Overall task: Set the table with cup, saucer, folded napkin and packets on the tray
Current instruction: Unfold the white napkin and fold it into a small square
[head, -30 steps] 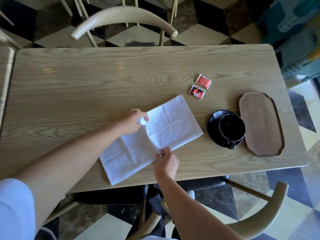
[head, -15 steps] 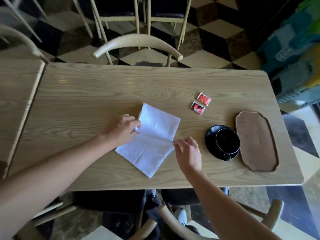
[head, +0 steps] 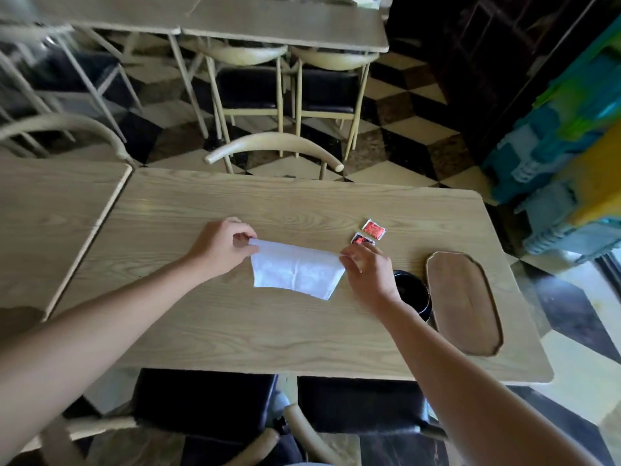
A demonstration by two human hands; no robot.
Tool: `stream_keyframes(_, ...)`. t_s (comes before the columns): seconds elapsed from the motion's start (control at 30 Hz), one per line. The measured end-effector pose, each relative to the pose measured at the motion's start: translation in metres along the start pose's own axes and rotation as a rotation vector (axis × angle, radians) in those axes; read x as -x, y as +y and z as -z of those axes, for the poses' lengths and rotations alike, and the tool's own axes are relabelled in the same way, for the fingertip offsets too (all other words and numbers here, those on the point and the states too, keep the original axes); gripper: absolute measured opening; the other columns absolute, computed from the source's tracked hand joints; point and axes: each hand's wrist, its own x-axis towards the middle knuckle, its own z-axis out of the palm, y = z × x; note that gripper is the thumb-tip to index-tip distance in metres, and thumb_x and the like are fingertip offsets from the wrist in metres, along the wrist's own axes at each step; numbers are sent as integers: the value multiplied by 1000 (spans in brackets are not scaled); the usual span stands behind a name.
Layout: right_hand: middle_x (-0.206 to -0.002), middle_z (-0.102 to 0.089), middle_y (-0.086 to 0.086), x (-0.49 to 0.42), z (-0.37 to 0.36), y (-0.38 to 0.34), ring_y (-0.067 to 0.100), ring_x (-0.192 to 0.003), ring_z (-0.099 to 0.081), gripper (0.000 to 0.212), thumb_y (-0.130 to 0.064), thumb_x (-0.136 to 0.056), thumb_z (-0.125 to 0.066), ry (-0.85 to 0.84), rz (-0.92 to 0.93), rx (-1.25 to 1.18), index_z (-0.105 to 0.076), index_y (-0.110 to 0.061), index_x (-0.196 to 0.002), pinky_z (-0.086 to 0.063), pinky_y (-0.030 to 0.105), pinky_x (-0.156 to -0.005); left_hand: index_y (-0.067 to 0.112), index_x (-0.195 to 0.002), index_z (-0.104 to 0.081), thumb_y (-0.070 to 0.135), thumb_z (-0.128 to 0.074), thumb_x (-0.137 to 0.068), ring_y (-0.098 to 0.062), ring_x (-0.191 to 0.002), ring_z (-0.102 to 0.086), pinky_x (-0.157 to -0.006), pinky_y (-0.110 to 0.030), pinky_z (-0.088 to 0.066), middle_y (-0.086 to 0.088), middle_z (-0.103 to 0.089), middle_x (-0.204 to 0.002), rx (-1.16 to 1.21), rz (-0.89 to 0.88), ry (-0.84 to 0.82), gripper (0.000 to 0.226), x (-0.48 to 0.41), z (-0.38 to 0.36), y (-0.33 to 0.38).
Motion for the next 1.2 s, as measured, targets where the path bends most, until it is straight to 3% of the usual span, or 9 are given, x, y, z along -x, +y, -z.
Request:
stream_keyframes(0.1, -82, -71, 2, 2, 21, -8, 25, -79, -65, 3, -15, -87, -68, -67, -63, -63, -71, -14, -87, -46, 27, -71, 19, -83, -71, 18, -73, -79, -13, -72, -63, -67, -22, -43, 1, -72, -78, 178, 102, -21, 5, 12, 11, 14)
stream_keyframes(0.17, -76, -66, -3, 5, 33, -13, 16, -75, -60, 3, -15, -88, -67, -117, -64, -94, -70, -14, -86, -39, 7, -67, 15, -88, -69, 13, -69, -83, -16, -73, -62, -71, -27, -44, -5, -72, -80, 281, 147, -83, 5, 19, 13, 21)
stream_keyframes(0.23, -74, -64, -2, 6, 43, -16, 12, -73, -56, 4, -13, -88, -67, -167, -49, -94, -70, -11, -87, -35, 0, -64, 9, -95, -66, 7, -67, -85, -21, -76, -63, -76, -32, -50, -12, -70, -84, 359, 217, -184, 10, 25, 13, 23)
stream_keyframes(0.37, -71, -69, 6, 7, 47, -13, 18, -72, -60, 6, -13, -88, -65, -326, -38, -54, -69, -11, -85, -38, 13, -63, 8, -96, -63, 1, -65, -86, -27, -78, -67, -76, -42, -61, -15, -66, -87, 460, 349, -318, 12, 33, 3, 12)
stream_keyframes(0.53, -79, -68, 2, 1, 7, 5, 24, -85, -64, 9, -17, -88, -63, -435, -123, 104, -71, -14, -90, -35, 26, -64, 13, -84, -65, 4, -66, -82, -23, -66, -62, -71, -40, -61, -7, -62, -75, 262, 380, -285, 10, 29, -32, -9)
stream_keyframes(0.63, -94, -72, 6, -9, -29, 19, 29, -88, -64, 11, -20, -89, -60, -444, -228, 188, -70, -19, -91, -46, 29, -69, 17, -74, -62, 8, -66, -76, -21, -61, -59, -64, -28, -50, -1, -60, -65, 71, 308, -296, 10, 19, -55, -26)
stream_keyframes(0.73, -90, -69, 9, -21, -57, 30, 34, -82, -63, 9, -18, -87, -55, -402, -275, 270, -64, -20, -88, -52, 34, -69, 20, -70, -57, 6, -62, -75, -22, -65, -54, -62, -26, -37, 3, -56, -62, -16, 230, -244, 16, 5, -74, -46)
stream_keyframes(1.03, -99, -67, 0, -19, -78, 44, 31, -93, -59, 13, -17, -87, -58, -283, -34, 358, -69, -21, -94, -43, 30, -65, 21, -79, -60, 3, -57, -70, -13, -65, -47, -60, -25, -36, 16, -46, -66, -147, -3, -160, 21, -12, -84, -76)
stream_keyframes(1.2, -97, -68, -2, 22, -83, 56, 27, -97, -59, 16, -7, -82, -63, -346, 68, 421, -72, -17, -91, -56, 39, -58, 25, -80, -54, 6, -56, -68, -18, -75, -57, -58, -26, -43, 10, -57, -85, -206, -139, -285, 22, 22, -95, -84)
